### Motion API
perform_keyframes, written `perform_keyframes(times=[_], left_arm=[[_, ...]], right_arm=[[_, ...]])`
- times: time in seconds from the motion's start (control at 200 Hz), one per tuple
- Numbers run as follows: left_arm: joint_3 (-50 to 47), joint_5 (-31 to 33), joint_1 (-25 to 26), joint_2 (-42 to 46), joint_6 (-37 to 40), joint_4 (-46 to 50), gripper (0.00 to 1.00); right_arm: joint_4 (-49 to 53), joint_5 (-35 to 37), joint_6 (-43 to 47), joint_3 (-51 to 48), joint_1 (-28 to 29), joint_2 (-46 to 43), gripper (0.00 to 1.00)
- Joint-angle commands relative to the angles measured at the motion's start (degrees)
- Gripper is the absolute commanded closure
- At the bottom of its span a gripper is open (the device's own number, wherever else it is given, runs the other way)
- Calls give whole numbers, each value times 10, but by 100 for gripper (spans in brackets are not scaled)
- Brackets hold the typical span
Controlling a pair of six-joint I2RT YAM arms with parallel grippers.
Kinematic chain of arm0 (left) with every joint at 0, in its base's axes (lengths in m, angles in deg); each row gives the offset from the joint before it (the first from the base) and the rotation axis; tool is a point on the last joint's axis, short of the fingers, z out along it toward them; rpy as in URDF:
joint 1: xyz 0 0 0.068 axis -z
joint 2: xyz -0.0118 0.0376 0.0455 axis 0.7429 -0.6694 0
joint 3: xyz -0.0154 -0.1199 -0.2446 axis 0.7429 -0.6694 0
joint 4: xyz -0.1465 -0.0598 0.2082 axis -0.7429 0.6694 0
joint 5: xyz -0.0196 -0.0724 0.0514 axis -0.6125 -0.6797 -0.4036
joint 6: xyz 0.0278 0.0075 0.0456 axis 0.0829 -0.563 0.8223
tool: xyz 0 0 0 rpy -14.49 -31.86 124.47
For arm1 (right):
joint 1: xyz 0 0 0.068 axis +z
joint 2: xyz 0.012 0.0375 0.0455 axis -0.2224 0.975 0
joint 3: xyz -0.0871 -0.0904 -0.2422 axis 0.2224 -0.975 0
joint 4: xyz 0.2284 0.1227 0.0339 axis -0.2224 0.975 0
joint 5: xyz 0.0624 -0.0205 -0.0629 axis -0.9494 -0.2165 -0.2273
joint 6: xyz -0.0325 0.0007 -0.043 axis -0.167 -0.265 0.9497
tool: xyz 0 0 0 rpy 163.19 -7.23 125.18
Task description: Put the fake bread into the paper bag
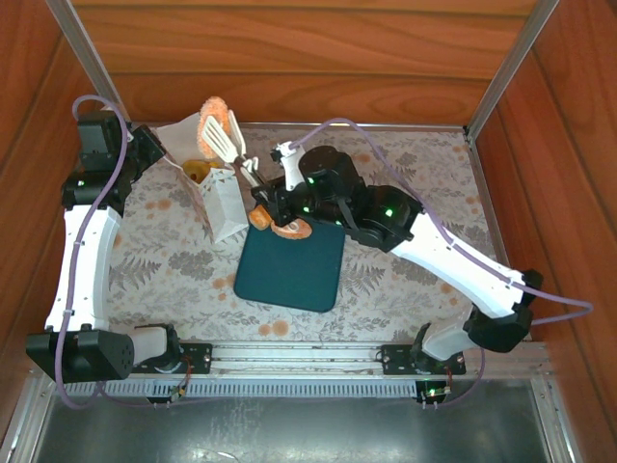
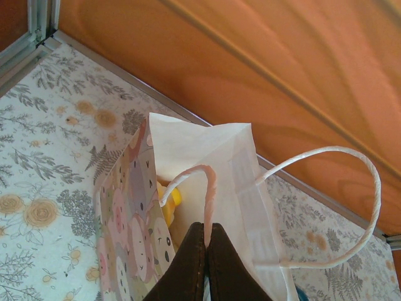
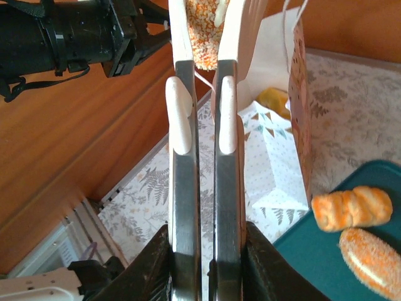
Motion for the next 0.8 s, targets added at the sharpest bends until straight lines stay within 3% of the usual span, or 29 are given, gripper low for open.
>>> perform_keyframes(times=[0.0,0.405,0.8], left_arm=[[-8,2,4,11,0,-10,100],[-5,7,5,12,2,-11,100],[1,4,5,8,2,-11,100]], right_arm=[[-32,5,62,43,-3,30,72],[23,64,118,161,-3,166,72],[44,87,123,143,-5,195,66]])
